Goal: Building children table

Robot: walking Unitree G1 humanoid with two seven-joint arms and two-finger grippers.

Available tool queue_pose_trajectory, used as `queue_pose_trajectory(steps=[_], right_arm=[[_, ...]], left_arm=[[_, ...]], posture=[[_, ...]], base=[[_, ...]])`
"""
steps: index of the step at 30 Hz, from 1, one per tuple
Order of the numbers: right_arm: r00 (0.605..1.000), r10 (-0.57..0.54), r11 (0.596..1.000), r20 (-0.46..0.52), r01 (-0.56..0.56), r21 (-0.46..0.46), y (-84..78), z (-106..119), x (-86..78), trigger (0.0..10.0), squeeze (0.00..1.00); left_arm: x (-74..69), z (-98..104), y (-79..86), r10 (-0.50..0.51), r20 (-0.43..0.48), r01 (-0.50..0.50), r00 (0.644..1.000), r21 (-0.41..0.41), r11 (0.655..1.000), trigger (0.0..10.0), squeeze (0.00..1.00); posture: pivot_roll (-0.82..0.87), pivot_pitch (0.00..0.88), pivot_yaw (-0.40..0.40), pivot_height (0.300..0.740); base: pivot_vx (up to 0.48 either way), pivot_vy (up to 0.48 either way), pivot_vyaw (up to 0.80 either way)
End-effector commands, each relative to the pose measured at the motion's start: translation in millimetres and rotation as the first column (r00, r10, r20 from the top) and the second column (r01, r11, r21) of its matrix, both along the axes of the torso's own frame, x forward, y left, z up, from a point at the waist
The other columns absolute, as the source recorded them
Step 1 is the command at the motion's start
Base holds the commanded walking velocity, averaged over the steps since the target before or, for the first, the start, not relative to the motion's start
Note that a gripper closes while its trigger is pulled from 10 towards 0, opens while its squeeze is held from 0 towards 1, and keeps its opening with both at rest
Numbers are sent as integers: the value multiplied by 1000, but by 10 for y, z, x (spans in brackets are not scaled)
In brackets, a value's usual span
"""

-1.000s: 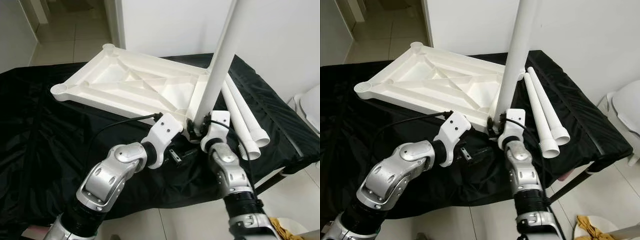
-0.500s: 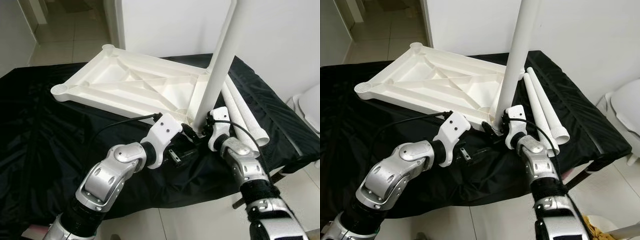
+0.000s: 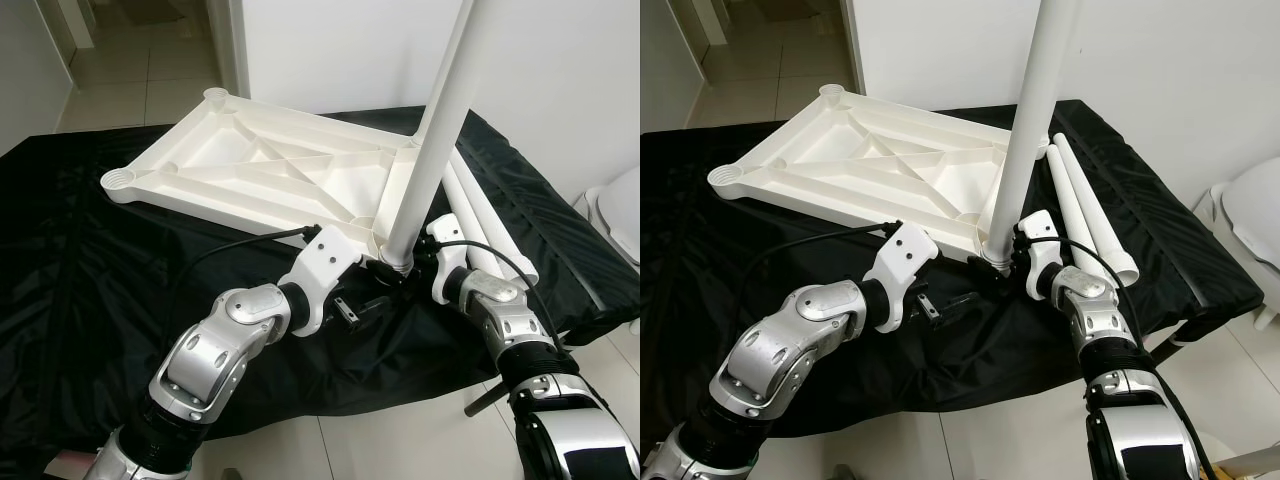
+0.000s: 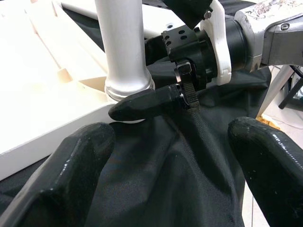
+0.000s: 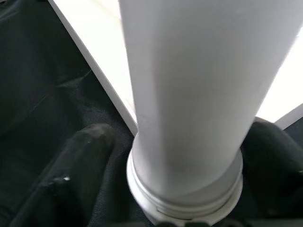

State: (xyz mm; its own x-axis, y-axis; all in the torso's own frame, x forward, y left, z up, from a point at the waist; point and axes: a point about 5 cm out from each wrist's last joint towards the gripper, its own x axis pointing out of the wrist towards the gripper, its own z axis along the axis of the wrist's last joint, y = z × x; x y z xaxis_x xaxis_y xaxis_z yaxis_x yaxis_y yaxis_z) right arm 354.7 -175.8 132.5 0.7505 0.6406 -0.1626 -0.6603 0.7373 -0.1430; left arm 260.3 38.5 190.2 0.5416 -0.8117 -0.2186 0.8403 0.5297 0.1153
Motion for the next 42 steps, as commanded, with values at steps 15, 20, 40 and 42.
queue_pose_trajectory(steps=[15, 20, 40, 42], right_arm=[[998, 40, 999, 39, -40, 16, -83, 49, 19, 10000, 0], [997, 16, 999, 80, -19, 40, -101, 138, 63, 10000, 0], [993, 44, 999, 111, -47, 24, -34, 171, 98, 10000, 0], [993, 49, 999, 105, -51, 18, -31, 160, 97, 10000, 0]], left_arm=[[-4, 24, 0, -3, 0, 3, 1000, 6, 1000, 10000, 0], [-10, 22, -11, -9, -2, 9, 1000, 5, 1000, 10000, 0], [-3, 21, 0, -2, -3, 2, 1000, 4, 1000, 10000, 0], [-2, 21, 1, -2, -3, 2, 1000, 4, 1000, 10000, 0]], posture=[[-67, 53, 21, 740], [-68, 54, 21, 740], [-62, 54, 16, 740], [-61, 54, 16, 740]], base=[[0, 0, 0], [0, 0, 0], [0, 0, 0], [0, 0, 0]])
